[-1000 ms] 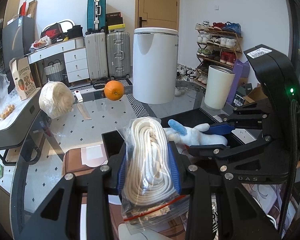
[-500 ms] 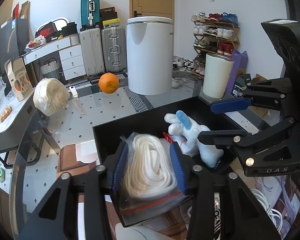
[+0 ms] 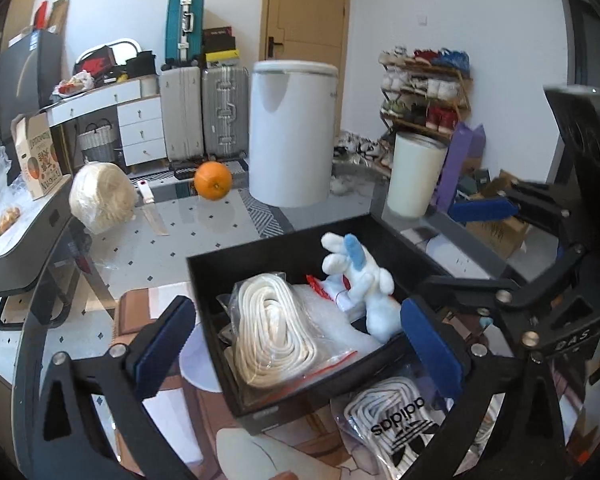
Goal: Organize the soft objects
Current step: 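Lower the bunny into the box and open the right gripper while the left releases the rope bag inside, then withdraw both grippers from the box toward the bagged laces and white cable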
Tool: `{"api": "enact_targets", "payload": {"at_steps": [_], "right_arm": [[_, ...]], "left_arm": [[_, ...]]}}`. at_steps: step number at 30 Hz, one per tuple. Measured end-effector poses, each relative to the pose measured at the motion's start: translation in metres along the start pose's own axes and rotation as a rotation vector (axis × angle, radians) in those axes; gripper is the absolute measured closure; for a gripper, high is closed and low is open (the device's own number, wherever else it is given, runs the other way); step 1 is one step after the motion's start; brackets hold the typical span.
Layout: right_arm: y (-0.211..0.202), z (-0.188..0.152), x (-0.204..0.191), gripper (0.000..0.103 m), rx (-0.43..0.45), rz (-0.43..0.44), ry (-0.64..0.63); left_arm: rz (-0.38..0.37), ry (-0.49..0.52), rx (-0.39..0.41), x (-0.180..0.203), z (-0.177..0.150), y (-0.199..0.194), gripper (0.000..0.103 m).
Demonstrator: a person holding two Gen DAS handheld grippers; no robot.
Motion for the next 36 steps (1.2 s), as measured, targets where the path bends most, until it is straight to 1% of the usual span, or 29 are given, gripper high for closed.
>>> {"api": "enact_targets", "payload": {"at_steps": [2,4,8,11,16,18,20,23,25,27,30,32,34,36], "right_arm": [[-0.011,-0.005,0.003,0.001,0.012,0.020,0.028],[-0.020,-0.009,0.005,0.001,0.023,0.031,0.051],[-0.041,-0.022,0.008,0.001,0.049,0.019,0.117],[-0.051,-0.035,0.011,0.001,0.049,0.016,0.171],[-0.066,-0.056,0.013,0.001,0.049,0.020,0.223],[-0.070,-0.064,0.010,0.001,0.043,0.019,0.221],[-0.074,-0.072,0.007,0.001,0.043,0.009,0.211],[-0.076,-0.081,0.005,0.001,0.038,0.021,0.232],[-0.075,-0.085,0.005,0.001,0.029,0.022,0.250],[-0.074,-0.087,0.002,0.001,0.019,0.020,0.242],[-0.077,-0.091,-0.002,0.001,0.030,0.020,0.231],[-0.075,-0.094,-0.003,0.001,0.014,0.040,0.238],[-0.072,-0.097,-0.003,0.001,0.009,0.029,0.216],[-0.066,-0.100,-0.001,0.001,-0.020,0.025,0.213]], "left_arm": [[0.019,-0.014,0.008,-0.003,0.000,-0.007,0.000],[0.051,-0.030,0.022,-0.007,-0.001,-0.017,0.000],[0.079,-0.039,0.019,-0.010,-0.004,-0.028,0.000],[0.090,-0.037,0.035,-0.007,-0.007,-0.039,0.000],[0.121,-0.040,0.054,0.003,-0.016,-0.058,0.000],[0.121,-0.042,0.059,0.006,-0.020,-0.062,0.000],[0.125,-0.021,0.056,0.013,-0.025,-0.065,0.000],[0.139,-0.003,0.043,0.020,-0.032,-0.066,0.000],[0.131,0.001,0.042,0.026,-0.037,-0.067,0.000],[0.137,0.006,0.040,0.030,-0.038,-0.068,0.000],[0.153,0.018,0.039,0.036,-0.041,-0.070,0.000],[0.159,0.013,0.044,0.038,-0.043,-0.071,0.000],[0.168,0.012,0.038,0.038,-0.045,-0.068,0.000],[0.175,0.019,0.025,0.040,-0.047,-0.065,0.000]]}}
Point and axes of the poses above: each gripper's, at about its wrist camera, not at the fingertips, and y roughly the way its jaws point, x to its right, z to its top, the point moved 3 cm from there along y, roughly the way its jaws point, and after that the axes turned 13 degrees about y, right-handed, at the moved point
